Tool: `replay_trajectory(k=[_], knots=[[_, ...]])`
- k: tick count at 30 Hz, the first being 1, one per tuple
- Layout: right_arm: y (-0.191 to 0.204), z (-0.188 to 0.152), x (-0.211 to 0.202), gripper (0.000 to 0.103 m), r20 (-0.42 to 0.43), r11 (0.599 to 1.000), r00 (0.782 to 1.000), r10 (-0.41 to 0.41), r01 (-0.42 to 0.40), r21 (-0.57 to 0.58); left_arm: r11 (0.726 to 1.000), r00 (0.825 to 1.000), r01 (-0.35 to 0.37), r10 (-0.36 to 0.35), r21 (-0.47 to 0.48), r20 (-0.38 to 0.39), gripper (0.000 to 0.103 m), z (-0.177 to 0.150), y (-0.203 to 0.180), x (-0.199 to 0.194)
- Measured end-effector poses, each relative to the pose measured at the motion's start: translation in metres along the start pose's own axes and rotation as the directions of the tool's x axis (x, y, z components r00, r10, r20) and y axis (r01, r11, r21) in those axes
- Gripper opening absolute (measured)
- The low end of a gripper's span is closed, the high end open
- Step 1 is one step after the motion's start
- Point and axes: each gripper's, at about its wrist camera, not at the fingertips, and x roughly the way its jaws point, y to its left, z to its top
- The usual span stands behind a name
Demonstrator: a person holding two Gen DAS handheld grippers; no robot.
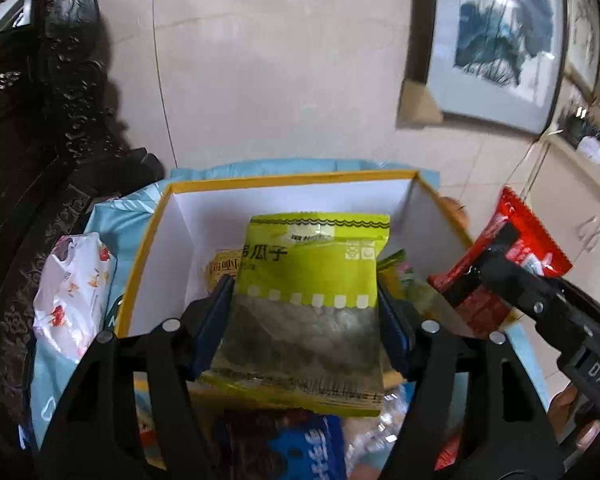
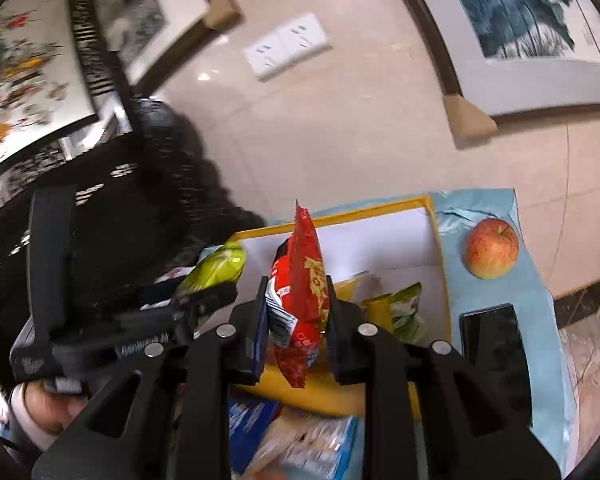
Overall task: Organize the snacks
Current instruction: 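Drop green seed bag from left tool while right tool drops red bag into box, then grasp blue cookie bag with left tool while right tool grasps clear grain bar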
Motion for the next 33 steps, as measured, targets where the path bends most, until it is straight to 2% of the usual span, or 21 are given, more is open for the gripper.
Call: replay_trajectory(k=[1, 2, 4, 8, 12, 14, 19, 22, 28, 33], knots=[[-0.008, 0.0, 0.013, 0.055, -0.033, 0.998, 0.998, -0.053, 0.054, 0.031, 1.0, 1.0, -0.019, 0.019, -0.004, -0.008, 0.08, 0.0, 0.001, 0.007], [-0.013, -0.002, 0.015, 0.066, -0.027, 0.995, 0.997, -0.077, 0.078, 0.062, 0.999, 0.999, -0.04, 0.04, -0.01, -0.011, 0.088, -0.001, 0.002, 0.01], [-0.021, -0.004, 0.01, 0.069, 0.023, 0.993, 0.998, -0.065, 0.062, 0.101, 0.999, 0.999, -0.051, 0.051, -0.018, 0.003, 0.093, -0.005, 0.006, 0.008], [-0.023, -0.011, -0.003, 0.073, 0.036, 0.996, 0.998, -0.041, 0.038, 0.084, 0.998, 0.997, -0.065, 0.066, -0.024, 0.034, 0.097, -0.015, 0.017, -0.013], [-0.017, -0.019, -0.024, 0.089, 0.038, 0.997, 0.999, -0.037, 0.035, 0.063, 0.996, 0.997, -0.07, 0.072, -0.052, 0.041, 0.097, -0.023, 0.029, -0.036], [-0.012, -0.024, -0.041, 0.093, 0.066, 0.998, 0.997, -0.049, 0.046, 0.047, 0.995, 0.995, -0.082, 0.085, -0.057, 0.052, 0.099, -0.028, 0.034, -0.049], [-0.001, -0.043, -0.073, 0.099, 0.076, 0.999, 0.996, -0.045, 0.044, 0.014, 0.994, 0.994, -0.094, 0.098, -0.062, 0.052, 0.101, -0.053, 0.043, -0.079], [0.0, -0.061, -0.086, 0.102, 0.071, 0.999, 0.996, -0.049, 0.048, 0.013, 0.994, 0.996, -0.085, 0.087, -0.068, 0.027, 0.101, -0.075, 0.045, -0.084], [-0.01, -0.105, -0.097, 0.102, 0.001, 0.998, 0.999, -0.045, 0.045, 0.053, 0.997, 0.992, -0.081, 0.081, 0.003, -0.1, 0.101, -0.126, 0.028, -0.055], [-0.028, -0.133, -0.098, 0.102, -0.061, 0.994, 0.996, -0.057, 0.062, 0.09, 0.996, 0.982, -0.085, 0.082, -0.008, -0.17, 0.101, -0.148, 0.022, -0.033]])
